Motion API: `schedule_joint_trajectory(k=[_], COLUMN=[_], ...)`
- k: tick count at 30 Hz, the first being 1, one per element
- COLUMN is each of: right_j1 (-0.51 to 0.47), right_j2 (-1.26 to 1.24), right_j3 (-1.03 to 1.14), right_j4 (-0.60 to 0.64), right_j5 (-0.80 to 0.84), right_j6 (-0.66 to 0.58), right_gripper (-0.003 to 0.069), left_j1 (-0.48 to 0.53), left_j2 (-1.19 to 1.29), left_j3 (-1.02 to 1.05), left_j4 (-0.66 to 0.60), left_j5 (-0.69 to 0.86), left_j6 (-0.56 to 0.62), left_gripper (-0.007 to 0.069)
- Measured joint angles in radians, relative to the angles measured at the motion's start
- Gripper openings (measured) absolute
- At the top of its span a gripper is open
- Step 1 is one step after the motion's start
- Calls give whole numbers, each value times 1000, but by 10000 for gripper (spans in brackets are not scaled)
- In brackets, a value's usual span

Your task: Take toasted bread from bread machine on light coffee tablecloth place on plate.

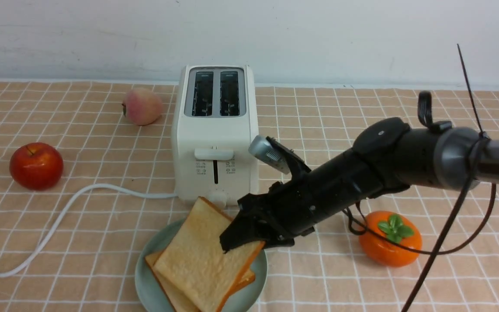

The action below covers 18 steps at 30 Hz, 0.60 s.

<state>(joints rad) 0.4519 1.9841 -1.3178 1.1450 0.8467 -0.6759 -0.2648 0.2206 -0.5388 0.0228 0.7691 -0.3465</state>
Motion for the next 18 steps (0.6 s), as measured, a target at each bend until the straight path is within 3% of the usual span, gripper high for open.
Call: schedule_joint_trajectory(k=[4, 9, 10, 12, 14, 18], right_j1=[-45, -124, -124, -168, -179, -193], right_j2=[-83, -280, -290, -433, -493, -760], right_j3=[0, 0, 0, 0, 0, 16], right_j4=[-162, -427, -427, -571, -621, -811], right_j5=[-7, -3, -1, 10, 12, -2], right_j6=[38, 162, 168, 273, 314, 449], right_gripper=[423, 391, 387, 296, 248, 22], left_j1=[0, 0, 0, 0, 0, 0], left_j2=[0, 0, 0, 0, 0, 0], left_j3=[0, 0, 0, 0, 0, 0], left_j4=[0, 0, 0, 0, 0, 4], left_j5=[0, 0, 0, -3, -10, -69], left_j6=[0, 0, 0, 0, 0, 0], left_gripper=[-14, -14, -14, -14, -14, -14])
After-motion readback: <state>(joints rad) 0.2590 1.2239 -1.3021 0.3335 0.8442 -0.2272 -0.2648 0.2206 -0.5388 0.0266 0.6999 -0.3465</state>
